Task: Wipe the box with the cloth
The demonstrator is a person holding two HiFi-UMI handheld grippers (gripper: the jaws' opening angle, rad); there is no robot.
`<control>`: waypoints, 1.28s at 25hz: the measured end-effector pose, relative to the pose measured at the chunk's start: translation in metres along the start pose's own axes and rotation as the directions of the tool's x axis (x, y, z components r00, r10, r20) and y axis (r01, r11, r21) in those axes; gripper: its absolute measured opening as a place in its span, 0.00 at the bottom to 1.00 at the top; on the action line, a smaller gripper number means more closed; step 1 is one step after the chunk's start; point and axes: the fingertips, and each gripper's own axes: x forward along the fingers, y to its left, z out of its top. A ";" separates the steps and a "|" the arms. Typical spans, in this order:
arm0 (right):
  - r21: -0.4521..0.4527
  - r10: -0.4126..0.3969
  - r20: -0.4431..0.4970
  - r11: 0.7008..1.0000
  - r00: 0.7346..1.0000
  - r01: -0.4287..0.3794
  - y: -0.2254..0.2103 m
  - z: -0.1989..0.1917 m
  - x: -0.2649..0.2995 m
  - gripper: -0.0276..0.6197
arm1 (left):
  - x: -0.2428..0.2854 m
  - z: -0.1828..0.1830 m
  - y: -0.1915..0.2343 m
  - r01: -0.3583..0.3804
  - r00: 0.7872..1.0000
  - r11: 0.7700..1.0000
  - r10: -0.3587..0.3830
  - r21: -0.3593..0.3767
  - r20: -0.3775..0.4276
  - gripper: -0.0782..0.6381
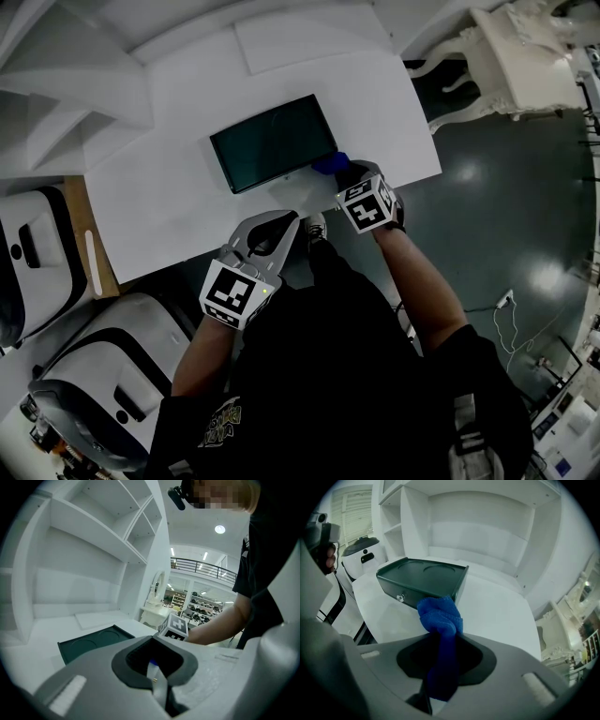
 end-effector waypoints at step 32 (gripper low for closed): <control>0.227 0.091 0.476 0.948 0.875 -0.222 0.070 0.079 -0.116 0.23 | -0.078 0.000 0.018 -0.050 0.998 0.999 0.050 0.006 0.038 0.11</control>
